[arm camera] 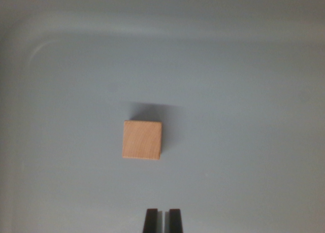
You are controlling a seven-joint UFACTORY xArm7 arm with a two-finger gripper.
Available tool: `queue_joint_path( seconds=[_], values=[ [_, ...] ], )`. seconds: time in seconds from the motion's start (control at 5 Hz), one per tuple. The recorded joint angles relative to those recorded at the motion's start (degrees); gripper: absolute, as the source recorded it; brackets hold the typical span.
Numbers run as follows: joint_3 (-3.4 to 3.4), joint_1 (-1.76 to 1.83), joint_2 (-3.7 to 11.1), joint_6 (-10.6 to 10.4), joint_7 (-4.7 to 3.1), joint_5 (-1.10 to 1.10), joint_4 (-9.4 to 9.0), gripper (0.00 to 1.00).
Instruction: Push wooden cube
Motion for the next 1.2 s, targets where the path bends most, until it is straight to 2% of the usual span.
queue_joint_path(
  seconds=[0.2, 0.4, 0.6, 0.8, 1.0, 1.2],
  values=[
    [0.12, 0.2, 0.6, -2.5, 0.56, -0.18, -2.01, 0.0],
    [0.12, 0.2, 0.6, -2.5, 0.56, -0.18, -2.01, 0.0],
    [0.24, 0.41, 1.23, -5.1, 1.13, -0.38, -4.1, 0.0],
    [0.24, 0.41, 1.23, -5.1, 1.13, -0.38, -4.1, 0.0],
    [0.36, 0.62, 1.83, -7.6, 1.7, -0.56, -6.14, 0.0],
    [0.36, 0.62, 1.83, -7.6, 1.7, -0.56, -6.14, 0.0]
  ],
)
